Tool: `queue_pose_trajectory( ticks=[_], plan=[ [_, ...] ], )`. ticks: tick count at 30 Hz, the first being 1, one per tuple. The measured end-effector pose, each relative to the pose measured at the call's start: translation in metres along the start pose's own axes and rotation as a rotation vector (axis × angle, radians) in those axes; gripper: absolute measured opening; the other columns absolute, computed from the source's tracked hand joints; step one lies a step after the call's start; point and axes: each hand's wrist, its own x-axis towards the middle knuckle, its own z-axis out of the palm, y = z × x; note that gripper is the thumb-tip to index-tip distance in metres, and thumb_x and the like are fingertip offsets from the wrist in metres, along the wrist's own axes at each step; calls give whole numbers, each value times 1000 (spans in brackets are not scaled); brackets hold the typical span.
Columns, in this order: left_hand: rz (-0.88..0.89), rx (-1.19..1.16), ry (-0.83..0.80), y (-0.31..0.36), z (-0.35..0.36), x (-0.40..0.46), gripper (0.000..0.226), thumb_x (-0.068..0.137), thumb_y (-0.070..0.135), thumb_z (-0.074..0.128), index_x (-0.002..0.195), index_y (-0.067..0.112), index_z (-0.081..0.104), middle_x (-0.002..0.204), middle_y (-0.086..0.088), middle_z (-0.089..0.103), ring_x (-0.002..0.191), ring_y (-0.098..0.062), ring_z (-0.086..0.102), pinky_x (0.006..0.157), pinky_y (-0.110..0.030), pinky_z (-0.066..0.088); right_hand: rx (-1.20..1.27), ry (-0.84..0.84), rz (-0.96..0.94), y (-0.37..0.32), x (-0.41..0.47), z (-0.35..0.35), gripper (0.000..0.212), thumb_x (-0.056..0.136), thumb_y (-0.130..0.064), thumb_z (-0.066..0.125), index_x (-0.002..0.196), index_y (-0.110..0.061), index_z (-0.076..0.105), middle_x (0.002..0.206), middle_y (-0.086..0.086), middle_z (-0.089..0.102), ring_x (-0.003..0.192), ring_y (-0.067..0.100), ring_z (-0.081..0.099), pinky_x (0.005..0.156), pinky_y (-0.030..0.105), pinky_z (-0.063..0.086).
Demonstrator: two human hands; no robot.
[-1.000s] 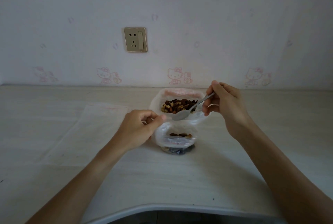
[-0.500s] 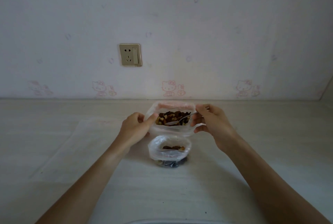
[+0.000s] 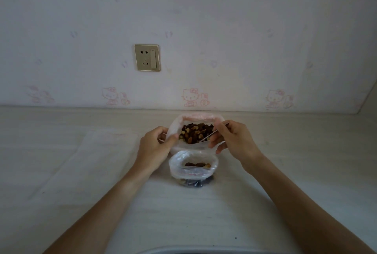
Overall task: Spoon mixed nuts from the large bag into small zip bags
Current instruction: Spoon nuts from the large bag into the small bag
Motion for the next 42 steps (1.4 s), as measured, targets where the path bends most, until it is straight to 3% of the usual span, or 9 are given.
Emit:
queue_pose_trajectory(
  ticks=[4, 9, 16, 24, 33, 36, 39, 42],
  plan=[
    [28, -38, -1, 1, 1, -1, 6, 93, 31, 73, 91, 25, 75, 82, 6, 75, 70, -6, 68, 57, -13, 48, -25, 38, -16, 2, 1, -2, 26, 106, -21, 54, 92, -2, 66, 75, 9, 76, 64, 24, 73, 48, 30, 56],
    [24, -57, -11, 0, 3, -1, 7, 93, 31, 72, 94, 24, 74, 85, 5, 76, 74, -10, 70, 66, -27, 54, -26, 43, -31, 6, 1, 4, 22, 106, -18, 55, 94, -4, 68, 77, 10, 76, 67, 25, 74, 48, 30, 56],
    [-1, -64, 2, 1, 3, -2, 8, 94, 31, 72, 95, 23, 75, 87, 6, 76, 79, -14, 72, 72, -32, 56, -38, 32, -71, 6, -1, 6, 20, 106, -16, 55, 96, -10, 71, 79, 5, 77, 66, 20, 74, 47, 27, 54],
    [-6, -74, -3, 0, 4, -3, 10, 94, 32, 72, 97, 23, 75, 87, 8, 77, 79, -8, 72, 73, -29, 57, 18, 8, 43, 6, -6, 11, 17, 102, -15, 61, 98, -8, 75, 82, 5, 79, 64, 15, 73, 49, 23, 53],
    [-12, -66, 46, 5, 0, -2, 12, 94, 43, 71, 92, 32, 74, 86, 17, 74, 79, 4, 67, 68, -18, 48, 152, 116, 117, -4, -2, 0, 25, 107, -18, 52, 99, -2, 70, 83, 17, 77, 65, 23, 72, 48, 31, 54],
    [-37, -38, 69, 7, -7, -1, 23, 90, 50, 73, 95, 28, 72, 90, 10, 74, 76, -4, 71, 72, -25, 54, 188, 168, 109, -9, 0, -7, 31, 110, -20, 44, 98, -2, 66, 82, 20, 75, 66, 27, 71, 47, 33, 52],
    [3, 57, 130, 14, -18, -1, 28, 86, 47, 78, 83, 22, 66, 80, 3, 71, 71, -13, 68, 67, -26, 52, 259, 185, 74, -15, 0, -15, 34, 111, -22, 41, 91, -4, 62, 69, 15, 70, 60, 27, 68, 45, 32, 47],
    [96, 116, -8, 24, -31, -6, 32, 85, 45, 80, 71, 22, 63, 63, 3, 68, 56, -9, 64, 62, -23, 48, 304, 186, 60, -20, 0, -22, 34, 110, -24, 42, 87, -6, 59, 60, 11, 63, 54, 27, 64, 42, 32, 44]
  ],
)
